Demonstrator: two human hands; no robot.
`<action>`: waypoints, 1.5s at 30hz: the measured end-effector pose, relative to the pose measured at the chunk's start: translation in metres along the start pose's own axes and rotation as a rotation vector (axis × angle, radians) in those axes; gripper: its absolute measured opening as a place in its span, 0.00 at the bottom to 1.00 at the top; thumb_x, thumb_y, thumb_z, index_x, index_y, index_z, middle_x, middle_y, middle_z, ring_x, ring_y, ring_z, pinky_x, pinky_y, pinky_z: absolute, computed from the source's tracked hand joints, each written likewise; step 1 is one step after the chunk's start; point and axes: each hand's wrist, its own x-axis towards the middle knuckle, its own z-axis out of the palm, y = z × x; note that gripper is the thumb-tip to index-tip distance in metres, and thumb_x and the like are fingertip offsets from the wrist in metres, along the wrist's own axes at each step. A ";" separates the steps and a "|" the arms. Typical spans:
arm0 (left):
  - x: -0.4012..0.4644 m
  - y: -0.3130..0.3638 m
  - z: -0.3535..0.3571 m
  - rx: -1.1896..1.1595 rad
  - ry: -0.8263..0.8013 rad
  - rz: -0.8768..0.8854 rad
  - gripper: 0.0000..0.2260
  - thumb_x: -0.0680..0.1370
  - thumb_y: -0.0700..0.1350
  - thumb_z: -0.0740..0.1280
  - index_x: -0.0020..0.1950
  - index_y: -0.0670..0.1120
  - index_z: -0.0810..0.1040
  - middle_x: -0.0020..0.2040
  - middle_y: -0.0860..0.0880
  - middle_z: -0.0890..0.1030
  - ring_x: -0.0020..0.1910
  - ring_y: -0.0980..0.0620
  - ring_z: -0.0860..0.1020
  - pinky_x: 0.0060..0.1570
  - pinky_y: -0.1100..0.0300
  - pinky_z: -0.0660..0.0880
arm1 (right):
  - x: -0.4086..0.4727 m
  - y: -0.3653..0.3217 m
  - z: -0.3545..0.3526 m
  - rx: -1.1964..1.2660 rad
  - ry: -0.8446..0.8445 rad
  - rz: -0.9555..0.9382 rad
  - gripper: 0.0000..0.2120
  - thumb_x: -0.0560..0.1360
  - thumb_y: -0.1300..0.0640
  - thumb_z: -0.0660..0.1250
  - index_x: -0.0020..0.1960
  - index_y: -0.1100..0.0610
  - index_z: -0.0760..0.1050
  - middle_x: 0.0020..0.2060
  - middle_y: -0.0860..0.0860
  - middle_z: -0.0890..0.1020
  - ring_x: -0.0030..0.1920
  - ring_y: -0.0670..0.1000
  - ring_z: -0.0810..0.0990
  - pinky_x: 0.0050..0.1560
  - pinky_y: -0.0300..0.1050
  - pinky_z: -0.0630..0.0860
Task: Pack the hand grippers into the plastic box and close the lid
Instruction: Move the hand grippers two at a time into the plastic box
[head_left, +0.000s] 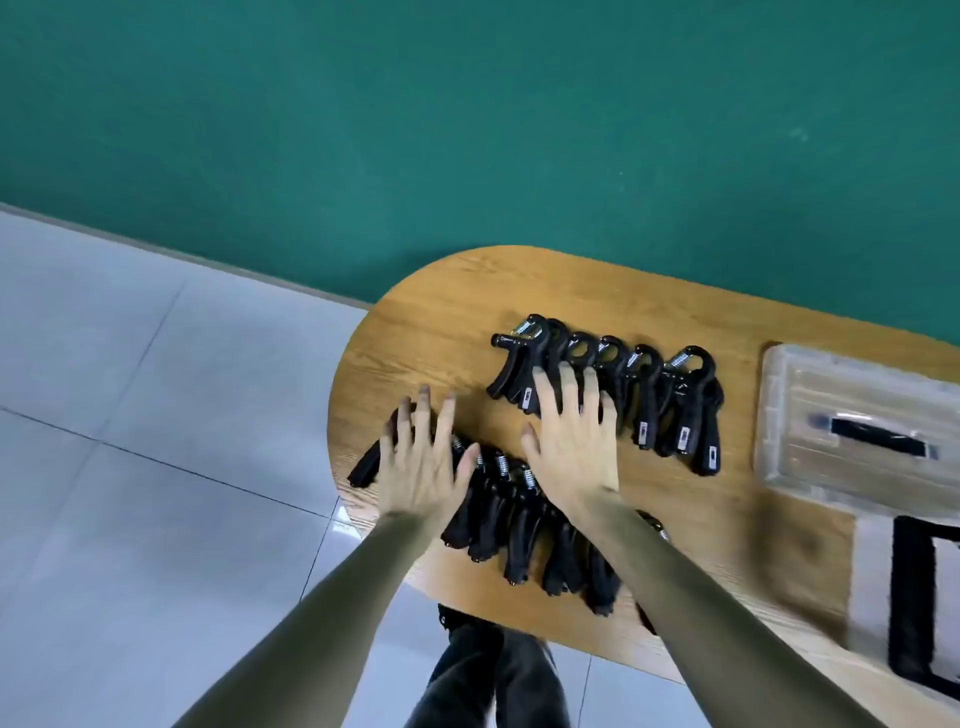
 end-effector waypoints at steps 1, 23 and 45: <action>0.004 -0.005 0.007 -0.017 -0.024 -0.011 0.32 0.82 0.64 0.48 0.82 0.49 0.52 0.81 0.40 0.59 0.77 0.37 0.62 0.69 0.40 0.65 | 0.009 -0.005 0.006 0.006 -0.019 -0.006 0.33 0.78 0.47 0.61 0.79 0.55 0.56 0.75 0.60 0.64 0.75 0.65 0.61 0.69 0.64 0.65; 0.020 -0.072 0.107 -0.246 -0.025 0.033 0.28 0.84 0.58 0.48 0.82 0.58 0.40 0.83 0.54 0.39 0.81 0.37 0.49 0.72 0.33 0.60 | 0.110 -0.054 0.105 0.028 0.047 0.181 0.39 0.75 0.48 0.64 0.80 0.56 0.51 0.81 0.61 0.48 0.79 0.67 0.44 0.75 0.70 0.52; 0.023 -0.069 0.104 -0.163 0.060 0.019 0.33 0.80 0.49 0.55 0.83 0.56 0.44 0.83 0.46 0.41 0.54 0.43 0.67 0.50 0.44 0.71 | 0.101 -0.062 0.105 -0.086 -0.084 0.074 0.43 0.75 0.57 0.72 0.81 0.55 0.50 0.80 0.61 0.40 0.78 0.69 0.52 0.65 0.59 0.70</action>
